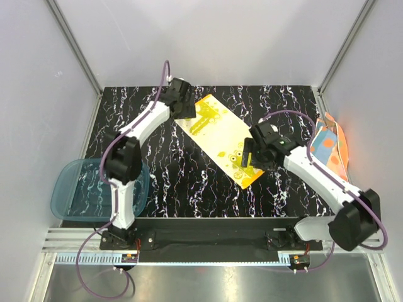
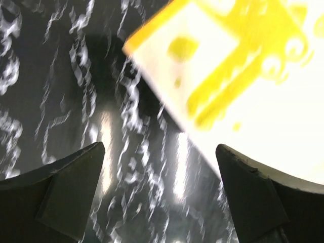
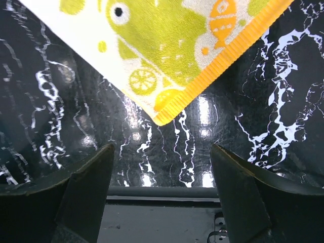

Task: Roll the towels
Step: Flatten the towel

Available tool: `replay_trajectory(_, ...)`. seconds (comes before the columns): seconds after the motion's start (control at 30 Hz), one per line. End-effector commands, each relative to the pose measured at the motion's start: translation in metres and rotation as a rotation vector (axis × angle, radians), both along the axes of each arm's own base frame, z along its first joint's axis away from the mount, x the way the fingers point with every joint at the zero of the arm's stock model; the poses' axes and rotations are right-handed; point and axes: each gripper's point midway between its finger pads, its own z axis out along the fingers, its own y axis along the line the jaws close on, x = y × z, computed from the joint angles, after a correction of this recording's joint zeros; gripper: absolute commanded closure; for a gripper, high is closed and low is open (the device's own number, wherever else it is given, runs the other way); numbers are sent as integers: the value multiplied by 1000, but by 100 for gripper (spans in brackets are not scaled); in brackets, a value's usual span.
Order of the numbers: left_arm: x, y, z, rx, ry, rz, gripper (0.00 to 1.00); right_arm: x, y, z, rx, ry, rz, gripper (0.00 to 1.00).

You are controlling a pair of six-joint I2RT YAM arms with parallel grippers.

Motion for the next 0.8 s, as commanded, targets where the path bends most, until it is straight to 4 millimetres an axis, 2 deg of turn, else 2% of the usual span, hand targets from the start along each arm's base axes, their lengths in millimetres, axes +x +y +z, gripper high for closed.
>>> replay_trajectory(0.0, 36, 2, 5, -3, -19, 13, 1, -9, -5, 22, 46, -43, 14, 16)
replay_trajectory(0.03, 44, 7, -14, -15, 15, 34, 1, -14, -5, 25, 60, -45, 20, 16)
replay_trajectory(0.1, 56, 6, -20, -73, 27, 36, 2, -19, -4, 29, 86, -46, 25, 17)
replay_trajectory(0.13, 61, 14, -35, -85, 57, 63, 2, -23, -2, 28, 103, -37, 32, 17)
replay_trajectory(0.2, 69, 12, -40, -121, 63, 57, 6, -27, -2, 32, 117, -41, 32, 18)
replay_trajectory(0.23, 71, 15, -52, -116, 80, 60, 6, -29, -3, 33, 121, -38, 32, 18)
replay_trajectory(0.33, 79, 13, -65, -115, 94, 53, 6, -29, -3, 38, 122, -52, 38, 19)
replay_trajectory(0.5, 80, 0, -88, -162, 150, 32, 9, -29, -5, 38, 108, -49, 42, 19)
replay_trajectory(0.63, 80, -4, -101, -193, 163, 47, 18, -29, -4, 33, 106, -36, 46, 19)
replay_trajectory(0.67, 78, -8, -103, -209, 171, 38, 25, -29, -3, 31, 105, -31, 50, 19)
replay_trajectory(0.73, 80, -10, -106, -224, 171, 39, 32, -29, -3, 27, 100, -19, 52, 20)
replay_trajectory(0.77, 80, -12, -107, -231, 171, 37, 42, -29, -3, 26, 98, -15, 55, 20)
